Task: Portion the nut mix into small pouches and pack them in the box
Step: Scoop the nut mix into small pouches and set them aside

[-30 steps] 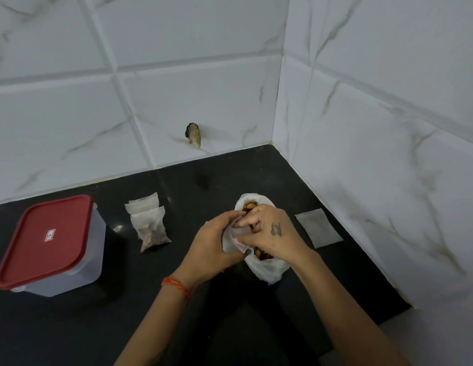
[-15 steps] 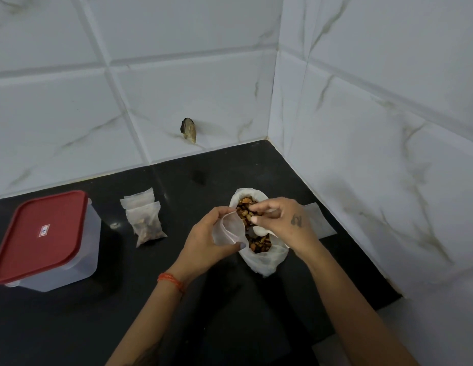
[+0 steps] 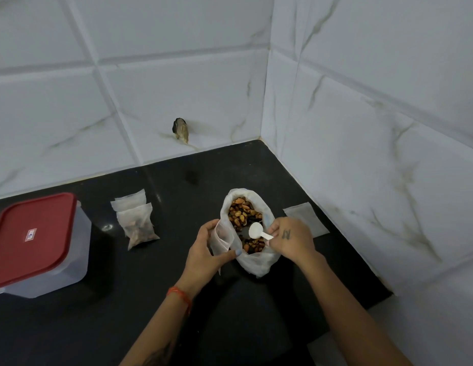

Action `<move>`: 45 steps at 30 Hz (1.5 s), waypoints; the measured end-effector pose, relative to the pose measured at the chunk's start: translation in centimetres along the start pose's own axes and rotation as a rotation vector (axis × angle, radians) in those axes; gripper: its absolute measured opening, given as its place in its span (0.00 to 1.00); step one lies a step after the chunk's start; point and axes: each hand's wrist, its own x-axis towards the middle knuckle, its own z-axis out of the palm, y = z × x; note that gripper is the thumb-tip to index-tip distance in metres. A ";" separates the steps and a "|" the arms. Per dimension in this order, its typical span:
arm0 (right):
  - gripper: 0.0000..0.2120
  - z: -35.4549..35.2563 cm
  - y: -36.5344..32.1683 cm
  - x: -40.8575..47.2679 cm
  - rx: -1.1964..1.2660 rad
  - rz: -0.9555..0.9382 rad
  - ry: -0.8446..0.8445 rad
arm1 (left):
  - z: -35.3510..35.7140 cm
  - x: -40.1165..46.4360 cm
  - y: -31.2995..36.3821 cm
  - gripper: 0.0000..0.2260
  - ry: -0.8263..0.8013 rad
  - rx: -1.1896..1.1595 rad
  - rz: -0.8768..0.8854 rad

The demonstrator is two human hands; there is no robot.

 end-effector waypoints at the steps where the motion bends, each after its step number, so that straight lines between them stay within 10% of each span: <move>1: 0.09 0.0 -0.3 0.2 0.024 -0.016 0.027 | 0.0 0.0 -0.1 0.34 -0.008 0.006 -0.007; 9: 0.08 0.7 -3.4 2.5 -0.060 -0.327 0.260 | -0.6 0.1 -0.5 0.45 -0.137 0.098 -0.022; 21: 0.09 0.5 -0.8 1.9 -0.001 -0.257 0.246 | -1.6 0.6 0.3 0.48 -0.317 0.266 -0.091; 45: 0.05 -0.6 -1.0 3.0 0.709 0.113 -0.276 | -0.6 1.7 0.5 0.36 -0.111 0.295 -0.021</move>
